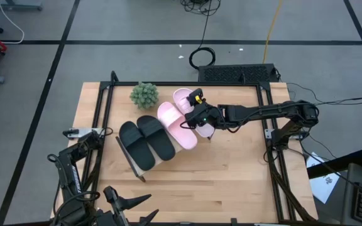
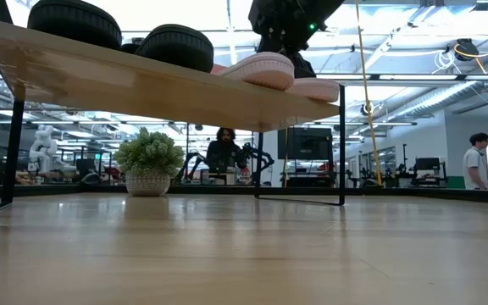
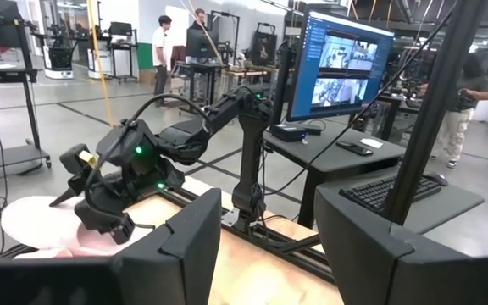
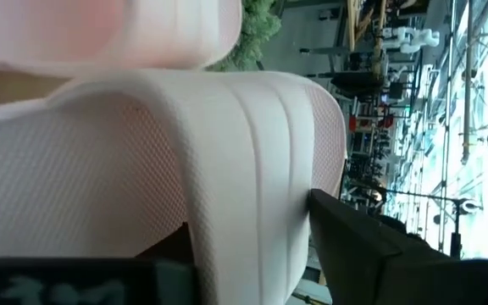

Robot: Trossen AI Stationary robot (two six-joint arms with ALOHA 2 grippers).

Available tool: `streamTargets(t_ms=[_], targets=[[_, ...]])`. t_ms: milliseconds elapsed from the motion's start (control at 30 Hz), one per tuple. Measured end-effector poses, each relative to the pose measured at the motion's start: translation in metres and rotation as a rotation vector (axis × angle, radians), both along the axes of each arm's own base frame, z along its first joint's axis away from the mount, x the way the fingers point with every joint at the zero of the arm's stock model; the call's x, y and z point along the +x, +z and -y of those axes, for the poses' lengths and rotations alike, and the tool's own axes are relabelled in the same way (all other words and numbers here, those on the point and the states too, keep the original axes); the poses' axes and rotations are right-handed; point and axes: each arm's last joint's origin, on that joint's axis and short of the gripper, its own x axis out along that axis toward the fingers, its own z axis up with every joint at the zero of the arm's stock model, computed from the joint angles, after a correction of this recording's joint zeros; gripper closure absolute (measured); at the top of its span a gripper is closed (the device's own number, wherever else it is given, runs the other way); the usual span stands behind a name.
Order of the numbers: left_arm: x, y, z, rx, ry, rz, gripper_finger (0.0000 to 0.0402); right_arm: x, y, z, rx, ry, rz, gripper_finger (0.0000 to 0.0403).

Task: Pick and place slides into the shelf
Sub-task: Put the pink slide on the shelf

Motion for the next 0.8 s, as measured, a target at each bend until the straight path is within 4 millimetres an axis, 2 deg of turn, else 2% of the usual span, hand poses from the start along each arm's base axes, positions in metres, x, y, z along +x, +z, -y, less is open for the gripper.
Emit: streamTargets(t_ms=[233, 467, 800], targets=[[-0.001, 0.000, 0.001, 0.018, -0.002, -0.011, 0.0211, -0.003, -0.003, -0.006, 0.004, 0.021, -0.053, 0.0237], [-0.002, 0.000, 0.001, 0.018, -0.005, -0.011, 0.0211, -0.001, -0.001, -0.005, 0.001, 0.023, -0.025, 0.0233], [-0.002, 0.000, 0.001, 0.015, -0.005, -0.009, 0.0211, -0.001, 0.000, 0.008, -0.009, -0.002, -0.025, 0.0233]])
